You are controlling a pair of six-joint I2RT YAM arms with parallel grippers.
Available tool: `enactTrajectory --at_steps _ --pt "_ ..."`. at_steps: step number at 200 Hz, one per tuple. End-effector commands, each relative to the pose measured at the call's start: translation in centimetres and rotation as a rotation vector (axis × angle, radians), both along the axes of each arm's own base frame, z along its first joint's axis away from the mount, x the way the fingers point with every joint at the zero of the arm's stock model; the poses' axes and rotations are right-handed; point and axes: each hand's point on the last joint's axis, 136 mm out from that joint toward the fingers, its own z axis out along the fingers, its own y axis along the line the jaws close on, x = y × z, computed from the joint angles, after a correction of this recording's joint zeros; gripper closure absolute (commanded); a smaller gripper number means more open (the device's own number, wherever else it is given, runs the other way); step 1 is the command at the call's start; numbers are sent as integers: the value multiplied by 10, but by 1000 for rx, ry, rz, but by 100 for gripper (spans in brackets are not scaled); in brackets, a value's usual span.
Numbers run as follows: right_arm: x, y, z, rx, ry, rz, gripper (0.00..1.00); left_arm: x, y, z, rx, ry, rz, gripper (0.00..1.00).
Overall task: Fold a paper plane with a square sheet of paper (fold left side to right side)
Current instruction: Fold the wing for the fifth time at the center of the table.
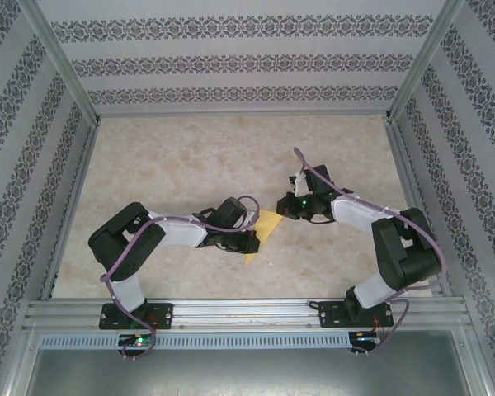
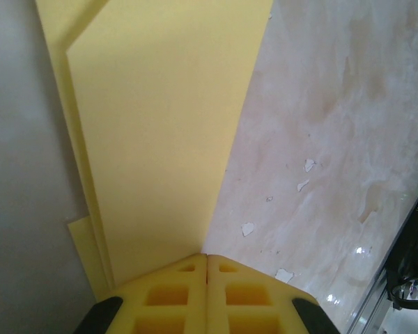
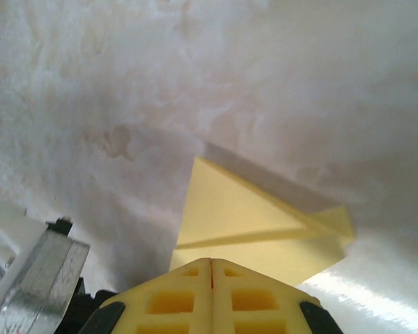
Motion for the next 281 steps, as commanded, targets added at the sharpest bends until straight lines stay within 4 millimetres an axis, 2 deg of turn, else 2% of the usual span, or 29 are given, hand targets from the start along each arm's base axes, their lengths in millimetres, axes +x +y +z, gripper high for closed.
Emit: enactTrajectory --at_steps 1,42,100,191,281 --pt "-15 9 -5 19 19 -8 100 -16 11 -18 67 54 5 100" --pt "-30 28 -8 69 17 -4 100 -16 11 -18 67 61 17 100" --pt "-45 44 -34 73 72 18 100 -16 13 -20 81 65 28 100" --pt "-33 20 -62 -18 84 -3 100 -23 24 -34 133 102 36 100" --pt "7 -7 -51 13 46 -64 100 -22 21 -29 112 92 37 100"
